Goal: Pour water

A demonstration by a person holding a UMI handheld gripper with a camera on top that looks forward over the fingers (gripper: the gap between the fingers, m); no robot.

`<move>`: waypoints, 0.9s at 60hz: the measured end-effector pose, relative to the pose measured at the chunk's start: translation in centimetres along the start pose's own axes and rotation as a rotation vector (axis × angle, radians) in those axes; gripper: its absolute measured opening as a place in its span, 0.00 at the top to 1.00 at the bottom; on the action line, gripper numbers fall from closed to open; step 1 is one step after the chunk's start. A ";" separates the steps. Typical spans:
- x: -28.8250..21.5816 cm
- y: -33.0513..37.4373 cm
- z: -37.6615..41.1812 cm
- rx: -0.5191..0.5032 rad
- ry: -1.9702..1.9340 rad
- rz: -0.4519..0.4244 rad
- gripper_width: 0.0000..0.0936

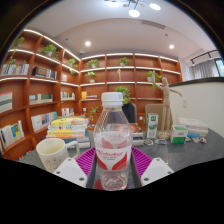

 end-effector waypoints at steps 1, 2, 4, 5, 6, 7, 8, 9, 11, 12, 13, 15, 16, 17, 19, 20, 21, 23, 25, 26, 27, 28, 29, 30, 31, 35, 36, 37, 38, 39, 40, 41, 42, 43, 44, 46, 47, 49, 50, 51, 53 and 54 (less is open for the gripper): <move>0.2 0.2 0.0 0.009 -0.001 0.014 0.34; 0.3 0.4 -0.1 0.018 0.003 0.023 0.29; 0.2 0.9 -0.1 0.033 0.022 0.021 0.18; 0.1 1.2 -0.1 0.042 0.033 0.014 0.12; 0.0 1.5 -0.2 0.052 0.043 0.007 0.10; 0.0 1.9 -0.2 0.061 0.052 0.001 0.08; 0.0 2.2 -0.3 0.072 0.058 -0.002 0.08; 0.0 2.7 -0.4 0.084 0.062 -0.004 0.08; -0.1 3.6 -0.4 0.102 0.064 -0.010 0.08; -0.1 4.0 -0.4 0.108 0.062 -0.013 0.08; -0.2 4.5 -0.4 0.114 0.059 -0.015 0.08; -0.3 5.4 -0.4 0.124 0.050 -0.015 0.08; -0.4 5.8 -0.4 0.130 0.045 -0.014 0.08; -0.5 6.3 -0.6 0.136 0.039 -0.012 0.08; -0.7 7.2 -0.7 0.146 0.028 -0.005 0.08; -0.8 7.6 -0.7 0.151 0.024 -0.001 0.08; -0.9 8.0 -0.8 0.154 0.019 0.004 0.08; -1.0 8.8 -0.8 0.159 0.006 0.013 0.07; -1.2 9.6 -0.8 0.166 -0.005 0.019 0.07; -1.3 9.9 -0.8 0.169 -0.009 0.019 0.07; -1.4 10.3 -0.8 0.173 -0.012 0.019 0.07; -1.6 10.7 -0.9 0.176 -0.016 0.018 0.07; -1.7 11.0 -0.9 0.179 -0.018 0.018 0.07; -1.9 11.4 -0.9 0.182 -0.018 0.019 0.07; -2.0 11.7 -0.8 0.183 -0.019 0.018 0.08; -2.5 12.8 -0.9 0.191 -0.015 0.015 0.08; -2.6 13.0 -0.9 0.192 -0.013 0.014 0.08; -2.6 13.3 -0.9 0.194 -0.011 0.014 0.08; -2.7 13.5 -0.9 0.194 -0.008 0.013 0.08; -2.8 13.7 -0.9 0.194 -0.006 0.013 0.08; -2.9 13.9 -0.9 0.194 -0.004 0.012 0.08; -2.9 14.1 -0.9 0.194 -0.002 0.010 0.08; -3.0 14.2 -0.9 0.196 0.000 0.007 0.08; -3.1 14.4 -1.0 0.197 0.002 0.002 0.08; -3.2 14.5 -1.0 0.197 0.003 -0.002 0.08; -3.2 14.8 -1.0 0.195 0.002 -0.009 0.08; -3.2 14.9 -1.0 0.193 -0.002 -0.011 0.08; -3.3 15.1 -1.0 0.186 -0.007 -0.014 0.08; -3.3 15.2 -0.9 0.182 -0.009 -0.015 0.08; -3.3 15.3 -0.9 0.179 -0.009 -0.015 0.08; -3.4 15.4 -0.7 0.170 -0.009 -0.018 0.08; -3.4 15.5 -0.7 0.167 -0.011 -0.019 0.08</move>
Point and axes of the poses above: the point between the fingertips, and its own axes, seen from behind it with the camera up: z to the left, x down, y backward, against the way the camera looks, the point moved 8 cm from there along y, backward, against the way the camera looks
